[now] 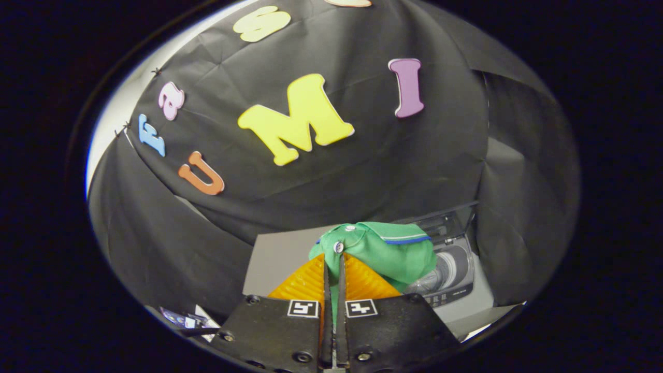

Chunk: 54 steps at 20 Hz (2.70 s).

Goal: Put the clothes into the washing machine and then close the washing machine lid.

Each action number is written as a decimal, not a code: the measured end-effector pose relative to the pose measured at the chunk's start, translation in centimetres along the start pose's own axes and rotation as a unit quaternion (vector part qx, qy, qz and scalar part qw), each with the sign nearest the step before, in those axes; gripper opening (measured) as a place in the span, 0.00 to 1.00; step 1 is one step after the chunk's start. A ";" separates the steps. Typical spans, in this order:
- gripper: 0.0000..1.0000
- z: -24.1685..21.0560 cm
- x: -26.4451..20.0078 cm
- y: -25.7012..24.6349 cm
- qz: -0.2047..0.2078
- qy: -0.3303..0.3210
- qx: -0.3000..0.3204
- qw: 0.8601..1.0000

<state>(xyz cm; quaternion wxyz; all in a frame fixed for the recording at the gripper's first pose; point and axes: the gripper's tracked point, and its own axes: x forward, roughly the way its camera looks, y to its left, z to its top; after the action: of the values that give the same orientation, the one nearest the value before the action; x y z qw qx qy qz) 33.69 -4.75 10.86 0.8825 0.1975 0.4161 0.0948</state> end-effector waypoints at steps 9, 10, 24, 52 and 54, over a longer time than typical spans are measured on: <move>0.06 -4.9 7.6 -10.9 -0.041 0.099 -0.012 0.994; 0.06 -5.3 8.3 -12.1 -0.052 0.105 -0.014 0.993; 0.06 -9.1 17.0 -20.7 -0.104 0.155 -0.023 0.982; 0.82 5.5 18.5 -15.1 -0.012 -0.082 -0.246 0.966; 0.87 6.9 20.5 -14.9 -0.014 -0.094 -0.255 0.962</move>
<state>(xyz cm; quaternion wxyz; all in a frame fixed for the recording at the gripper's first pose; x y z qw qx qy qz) 52.07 -13.31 -5.83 0.9399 -0.0313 0.2964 0.1667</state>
